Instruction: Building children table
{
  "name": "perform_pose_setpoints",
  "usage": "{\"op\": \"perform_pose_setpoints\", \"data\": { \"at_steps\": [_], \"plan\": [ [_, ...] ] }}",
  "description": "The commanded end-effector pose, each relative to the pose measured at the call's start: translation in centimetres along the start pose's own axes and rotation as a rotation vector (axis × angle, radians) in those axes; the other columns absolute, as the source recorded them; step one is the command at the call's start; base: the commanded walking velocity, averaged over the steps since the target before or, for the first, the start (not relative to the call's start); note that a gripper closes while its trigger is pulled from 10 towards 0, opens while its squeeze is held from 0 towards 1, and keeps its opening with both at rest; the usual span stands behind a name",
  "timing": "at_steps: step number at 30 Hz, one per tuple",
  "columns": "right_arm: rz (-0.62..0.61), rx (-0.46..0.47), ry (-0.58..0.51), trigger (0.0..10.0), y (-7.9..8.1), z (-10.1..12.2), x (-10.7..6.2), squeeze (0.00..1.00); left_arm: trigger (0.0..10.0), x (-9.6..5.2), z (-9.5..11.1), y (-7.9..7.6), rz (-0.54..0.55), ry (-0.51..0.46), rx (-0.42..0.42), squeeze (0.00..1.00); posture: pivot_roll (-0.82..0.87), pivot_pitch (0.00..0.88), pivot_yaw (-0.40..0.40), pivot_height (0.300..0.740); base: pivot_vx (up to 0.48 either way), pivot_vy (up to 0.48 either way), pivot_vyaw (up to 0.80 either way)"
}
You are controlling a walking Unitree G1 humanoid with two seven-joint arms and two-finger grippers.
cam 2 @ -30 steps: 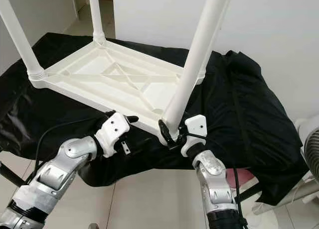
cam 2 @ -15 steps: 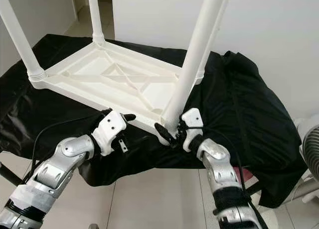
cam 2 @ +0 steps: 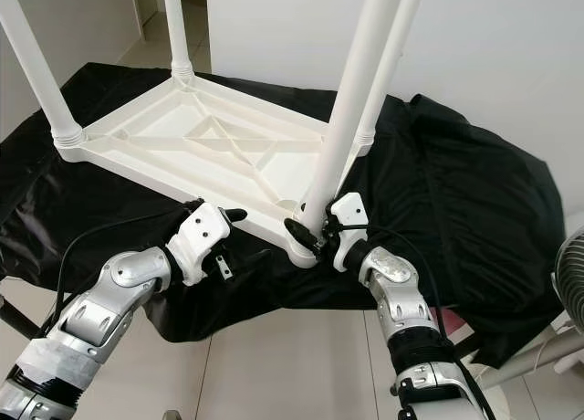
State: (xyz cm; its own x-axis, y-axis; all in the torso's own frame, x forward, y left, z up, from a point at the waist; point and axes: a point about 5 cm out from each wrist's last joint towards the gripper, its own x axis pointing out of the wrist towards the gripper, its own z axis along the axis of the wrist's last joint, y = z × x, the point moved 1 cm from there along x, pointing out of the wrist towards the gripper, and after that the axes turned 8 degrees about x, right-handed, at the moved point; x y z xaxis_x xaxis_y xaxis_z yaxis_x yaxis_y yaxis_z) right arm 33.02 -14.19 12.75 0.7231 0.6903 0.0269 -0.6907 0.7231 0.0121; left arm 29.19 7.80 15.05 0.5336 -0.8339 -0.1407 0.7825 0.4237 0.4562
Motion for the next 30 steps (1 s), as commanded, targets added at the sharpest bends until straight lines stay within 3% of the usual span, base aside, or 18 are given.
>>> {"op": "perform_pose_setpoints", "data": {
  "at_steps": [1,7,13,22,23,30],
  "plan": [
    [-0.017,0.01,0.024,10.0,-0.3,-0.7,-0.7,0.0,10.0,0.0,0.1,-0.4,-0.044,-0.003,0.0,0.0,0.01,0.0,-0.069,0.74,0.0,0.0,0.0],
    [-0.071,-0.001,-0.005,10.0,-0.6,-0.5,-0.9,0.0,10.0,0.0,0.1,-0.4,-0.047,-0.003,-0.001,0.0,0.01,0.0,-0.068,0.74,0.0,0.0,0.0],
    [-0.215,-0.02,-0.004,10.0,-0.9,-0.6,-1.3,0.0,10.0,0.1,0.2,-0.5,-0.049,-0.006,-0.004,0.0,0.0,0.004,-0.065,0.74,0.0,0.0,0.0],
    [-0.364,0.024,-0.067,10.0,0.4,-0.2,-1.1,0.0,10.0,0.2,0.2,-0.6,-0.058,-0.008,-0.007,0.0,-0.01,0.008,-0.06,0.74,0.0,0.0,0.0],
    [-0.497,0.075,-0.082,10.0,1.1,-0.4,-1.1,0.0,10.0,0.3,0.2,-0.7,-0.061,-0.01,-0.009,0.0,-0.02,0.012,-0.062,0.74,0.0,0.0,0.0],
    [-0.706,0.129,-0.079,10.0,3.1,-1.4,-0.7,0.0,10.0,0.4,0.3,-0.8,-0.063,-0.012,-0.01,0.0,-0.02,0.016,-0.067,0.74,0.0,0.0,0.0]
  ]
}}
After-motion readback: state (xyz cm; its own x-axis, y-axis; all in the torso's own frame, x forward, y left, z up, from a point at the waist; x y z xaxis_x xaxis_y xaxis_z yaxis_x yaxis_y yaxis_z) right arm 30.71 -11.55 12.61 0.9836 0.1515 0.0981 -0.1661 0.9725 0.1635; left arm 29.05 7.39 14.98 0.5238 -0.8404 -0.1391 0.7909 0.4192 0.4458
